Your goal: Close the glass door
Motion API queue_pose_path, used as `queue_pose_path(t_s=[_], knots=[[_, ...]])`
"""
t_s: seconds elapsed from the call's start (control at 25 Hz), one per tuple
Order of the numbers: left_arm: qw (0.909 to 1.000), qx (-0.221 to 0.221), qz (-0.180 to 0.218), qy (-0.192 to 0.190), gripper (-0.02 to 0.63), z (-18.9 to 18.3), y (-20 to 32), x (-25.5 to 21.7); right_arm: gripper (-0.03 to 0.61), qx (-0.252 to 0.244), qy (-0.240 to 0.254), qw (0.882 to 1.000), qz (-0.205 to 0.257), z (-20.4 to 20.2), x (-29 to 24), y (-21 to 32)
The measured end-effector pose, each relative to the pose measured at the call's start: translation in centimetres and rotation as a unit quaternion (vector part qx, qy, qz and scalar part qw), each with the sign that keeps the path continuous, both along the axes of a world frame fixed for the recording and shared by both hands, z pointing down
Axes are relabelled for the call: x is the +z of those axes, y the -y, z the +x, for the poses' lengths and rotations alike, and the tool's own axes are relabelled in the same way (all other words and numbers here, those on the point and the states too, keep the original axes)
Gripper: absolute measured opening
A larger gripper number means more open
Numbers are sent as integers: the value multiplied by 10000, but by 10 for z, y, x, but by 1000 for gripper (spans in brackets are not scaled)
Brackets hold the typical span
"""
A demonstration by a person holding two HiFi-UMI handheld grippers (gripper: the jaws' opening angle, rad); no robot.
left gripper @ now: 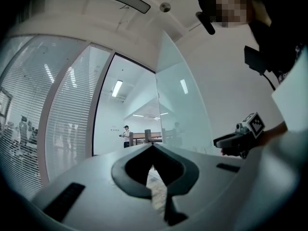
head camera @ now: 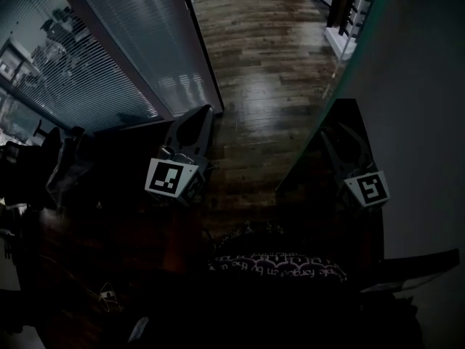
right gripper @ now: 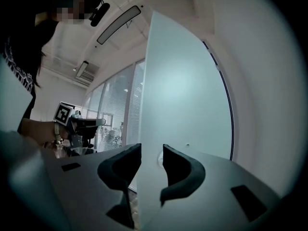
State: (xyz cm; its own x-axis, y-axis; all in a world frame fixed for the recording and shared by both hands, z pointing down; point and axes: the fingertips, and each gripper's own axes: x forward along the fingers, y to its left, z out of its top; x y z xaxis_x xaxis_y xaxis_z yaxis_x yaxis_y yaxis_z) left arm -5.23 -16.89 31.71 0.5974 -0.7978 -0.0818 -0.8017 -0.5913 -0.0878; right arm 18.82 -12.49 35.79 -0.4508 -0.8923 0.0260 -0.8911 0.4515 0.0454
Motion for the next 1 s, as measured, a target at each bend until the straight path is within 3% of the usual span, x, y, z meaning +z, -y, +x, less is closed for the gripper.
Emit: queue_pose_path(t_s=[0.12, 0.32, 0.88, 1.0], knots=[[10000, 8, -17, 49, 2, -6, 4, 2, 135, 244, -132, 9996, -115, 8, 10, 17], [9999, 41, -48, 115, 2, -11, 13, 6, 135, 244, -266, 9992, -198, -1, 20, 55], [9982, -592, 24, 86, 2, -14, 40, 0, 132, -697, -424, 9961, -332, -35, 29, 130], [9971, -750, 26, 97, 2, -20, 43, 0, 114, -825, -271, 9956, -357, -42, 26, 136]])
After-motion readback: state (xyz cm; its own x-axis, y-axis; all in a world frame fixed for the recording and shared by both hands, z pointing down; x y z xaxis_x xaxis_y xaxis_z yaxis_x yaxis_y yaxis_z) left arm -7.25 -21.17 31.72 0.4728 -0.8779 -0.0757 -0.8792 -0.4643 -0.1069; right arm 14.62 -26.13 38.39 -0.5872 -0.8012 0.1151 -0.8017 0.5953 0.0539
